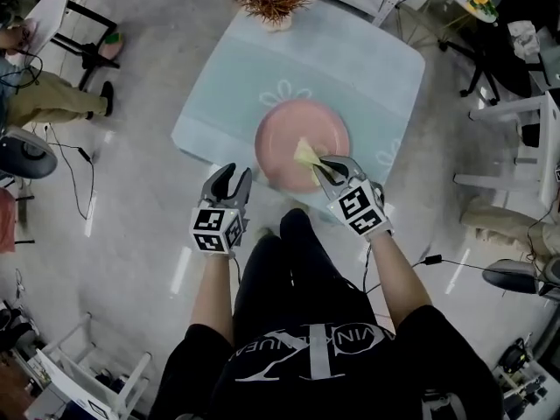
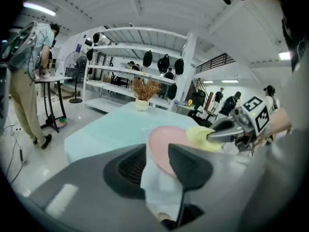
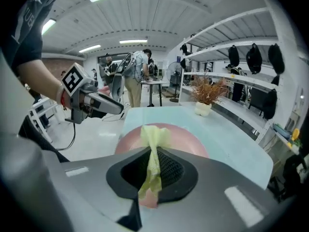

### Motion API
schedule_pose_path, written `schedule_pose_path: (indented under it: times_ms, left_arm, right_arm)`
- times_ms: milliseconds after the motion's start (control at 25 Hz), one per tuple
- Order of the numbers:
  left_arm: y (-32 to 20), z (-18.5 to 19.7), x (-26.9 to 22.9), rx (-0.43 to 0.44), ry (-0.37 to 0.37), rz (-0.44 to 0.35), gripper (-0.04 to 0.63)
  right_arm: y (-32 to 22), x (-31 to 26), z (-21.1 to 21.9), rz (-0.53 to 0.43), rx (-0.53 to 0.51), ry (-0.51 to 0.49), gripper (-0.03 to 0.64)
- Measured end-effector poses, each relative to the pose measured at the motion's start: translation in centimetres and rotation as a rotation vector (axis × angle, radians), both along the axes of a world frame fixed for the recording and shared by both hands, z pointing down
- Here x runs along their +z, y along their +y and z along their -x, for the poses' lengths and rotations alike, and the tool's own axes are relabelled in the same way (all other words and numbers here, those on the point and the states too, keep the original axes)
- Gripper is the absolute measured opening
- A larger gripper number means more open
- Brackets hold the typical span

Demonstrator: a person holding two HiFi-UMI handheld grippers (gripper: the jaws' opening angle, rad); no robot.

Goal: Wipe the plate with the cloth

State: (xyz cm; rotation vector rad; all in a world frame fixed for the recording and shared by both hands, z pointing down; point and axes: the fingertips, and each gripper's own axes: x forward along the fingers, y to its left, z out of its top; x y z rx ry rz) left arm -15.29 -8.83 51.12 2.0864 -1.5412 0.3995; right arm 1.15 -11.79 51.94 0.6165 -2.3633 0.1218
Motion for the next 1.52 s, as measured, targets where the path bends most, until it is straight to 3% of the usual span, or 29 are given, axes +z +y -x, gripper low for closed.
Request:
schedule_pose_path:
  times_ms: [360,520,680,880,1160,1320,1520]
  left_arm:
    - [-5.1,-0.9,6.2,0.046,0.109,0.157,0.0]
    - [-6.0,-0.8,7.8,0.056,0.113,0.215,0.0]
    - [-6.4,-1.4,8.2,0.089,0.139,0.219,0.0]
    - [-6.6,-1.5,8.3,0.098,0.147,0.223,0.0]
    - [-6.6,-1.3,8.5,0.1,0.122,0.209,0.0]
    - [-6.6,-1.4,8.6,0.087,0.119,0.21,0.0]
    - [-6.6,-1.3,8.5,0.082,0.123,0.212,0.0]
  right_arm:
    - [-4.2,5.3,4.3,-0.172,-0.256,0.281,0.029]
    - [-5.4,7.1,6.6,-0.153,-0.33,0.311,0.029]
    - [-6.9,7.9,8.4,-0.108,-0.355,0.303,0.029]
    - [-10.0,9.1,9.4,-0.146,-0.382,0.378,0.028]
    - [-13.7,10.2,7.1,-0.18,-0.251,0.466,0.028]
    - [-14.4,10.4,4.1,-0.144,-0.142,0.494,0.026]
    - [-12.6,10.5,0.5,-0.075,-0.092,0.519,0.026]
